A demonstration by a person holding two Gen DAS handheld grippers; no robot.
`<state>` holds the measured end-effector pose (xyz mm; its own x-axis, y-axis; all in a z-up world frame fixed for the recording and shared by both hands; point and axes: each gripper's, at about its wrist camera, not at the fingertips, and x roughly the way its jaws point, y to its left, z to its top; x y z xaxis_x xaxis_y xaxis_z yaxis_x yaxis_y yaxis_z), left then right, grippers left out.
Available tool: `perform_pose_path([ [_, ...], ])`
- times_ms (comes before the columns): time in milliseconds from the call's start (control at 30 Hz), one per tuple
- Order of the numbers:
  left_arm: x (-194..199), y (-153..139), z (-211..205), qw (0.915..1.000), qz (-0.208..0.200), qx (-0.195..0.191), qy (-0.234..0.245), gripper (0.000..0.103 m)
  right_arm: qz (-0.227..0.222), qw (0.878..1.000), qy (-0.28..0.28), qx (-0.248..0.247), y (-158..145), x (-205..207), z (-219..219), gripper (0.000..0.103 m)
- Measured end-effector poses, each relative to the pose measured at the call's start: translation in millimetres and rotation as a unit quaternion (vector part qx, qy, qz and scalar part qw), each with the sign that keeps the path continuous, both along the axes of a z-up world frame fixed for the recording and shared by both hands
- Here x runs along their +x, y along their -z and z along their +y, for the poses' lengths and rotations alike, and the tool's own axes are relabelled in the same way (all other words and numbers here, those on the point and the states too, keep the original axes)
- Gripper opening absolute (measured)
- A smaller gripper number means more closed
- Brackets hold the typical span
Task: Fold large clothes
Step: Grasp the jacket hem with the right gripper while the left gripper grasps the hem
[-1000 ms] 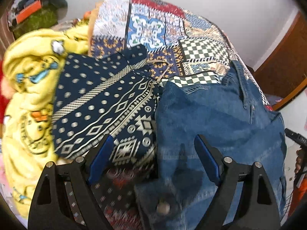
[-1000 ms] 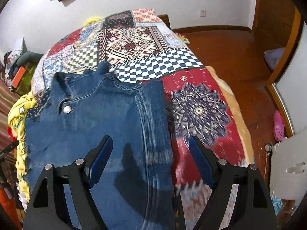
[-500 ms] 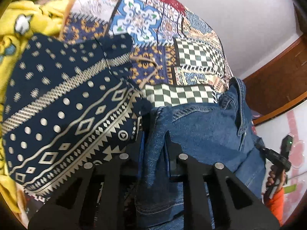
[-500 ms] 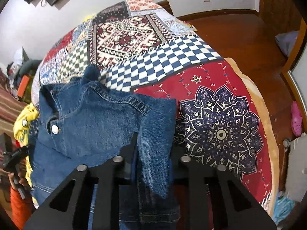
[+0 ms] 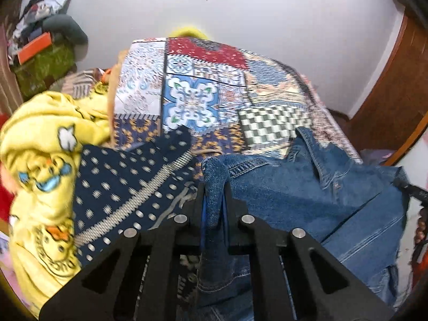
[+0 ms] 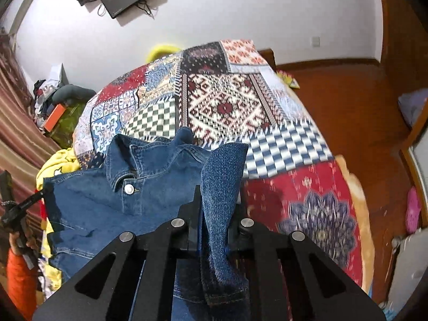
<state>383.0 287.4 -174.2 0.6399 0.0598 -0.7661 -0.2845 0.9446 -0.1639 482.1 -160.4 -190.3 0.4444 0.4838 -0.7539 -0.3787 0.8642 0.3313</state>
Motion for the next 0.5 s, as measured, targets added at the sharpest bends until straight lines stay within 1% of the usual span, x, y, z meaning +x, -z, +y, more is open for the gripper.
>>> perform_pose_path([
  [100,13.9,15.3,2.9,0.9998,0.018,0.007,-0.004,0.009,0.005,1.000,0.009,-0.009,13.1,14.0,8.7,0.009],
  [200,22.9,39.3,9.3,0.9992,0.037,0.005,-0.011,0.009,0.028,0.999,0.018,-0.021,38.3,30.0,13.7,0.009],
  [267,27.0,53.6,13.2,0.9989,0.044,-0.004,-0.015,0.009,0.045,0.998,0.024,-0.028,58.1,35.6,13.1,0.009],
  [367,32.0,70.6,15.1,0.9982,0.057,-0.002,-0.016,0.011,0.061,0.997,0.028,-0.036,79.4,38.4,10.1,0.011],
  [500,34.1,86.4,13.7,0.9969,0.075,0.002,-0.023,0.016,0.055,0.997,0.031,-0.044,85.8,36.3,7.9,0.016],
])
